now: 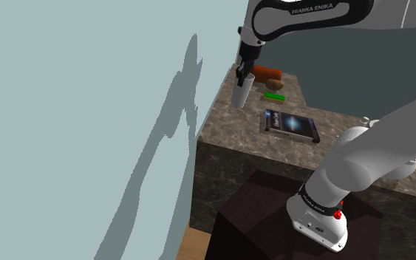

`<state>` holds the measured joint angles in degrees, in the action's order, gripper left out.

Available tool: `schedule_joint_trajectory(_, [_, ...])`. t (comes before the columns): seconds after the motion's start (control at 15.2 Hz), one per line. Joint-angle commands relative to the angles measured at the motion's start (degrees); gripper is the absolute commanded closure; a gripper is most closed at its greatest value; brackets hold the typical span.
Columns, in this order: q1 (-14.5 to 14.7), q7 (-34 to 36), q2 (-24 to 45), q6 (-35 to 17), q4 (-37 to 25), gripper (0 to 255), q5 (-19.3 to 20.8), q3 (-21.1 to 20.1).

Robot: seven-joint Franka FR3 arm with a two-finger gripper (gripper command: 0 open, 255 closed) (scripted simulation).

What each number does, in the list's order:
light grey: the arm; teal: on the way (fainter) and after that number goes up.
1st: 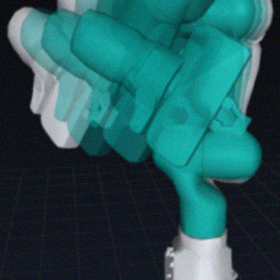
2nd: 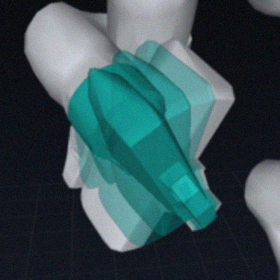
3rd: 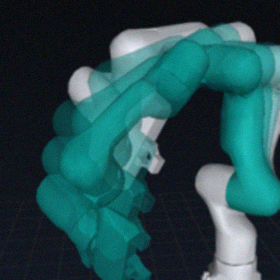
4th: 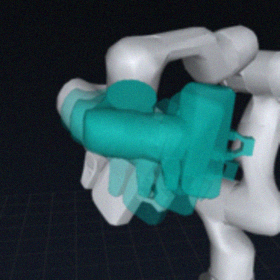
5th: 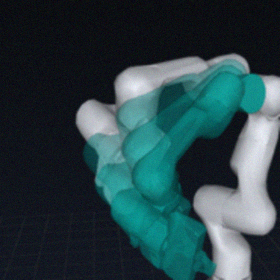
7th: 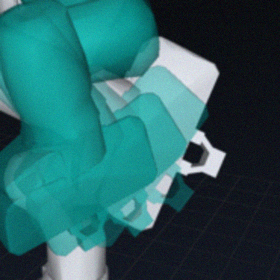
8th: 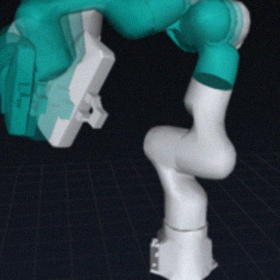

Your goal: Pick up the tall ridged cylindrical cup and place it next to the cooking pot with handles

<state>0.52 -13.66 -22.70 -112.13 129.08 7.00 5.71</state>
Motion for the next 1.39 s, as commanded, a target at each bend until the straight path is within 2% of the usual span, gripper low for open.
schedule_joint_trajectory(0.0, [0.1, 0.1, -0.2, 1.6, -1.3, 255, -0.1, -0.2])
schedule_joint_trajectory(1.12, [0.3, -1.0, 0.8, 14.5, -15.3, 255, -0.7, -0.6])
schedule_joint_trajectory(1.19, [0.3, -1.0, 0.8, 14.9, -15.8, 255, -0.7, -0.6])
schedule_joint_trajectory(1.32, [-0.2, -2.0, -3.2, 15.4, -12.3, 255, -0.2, 0.1])
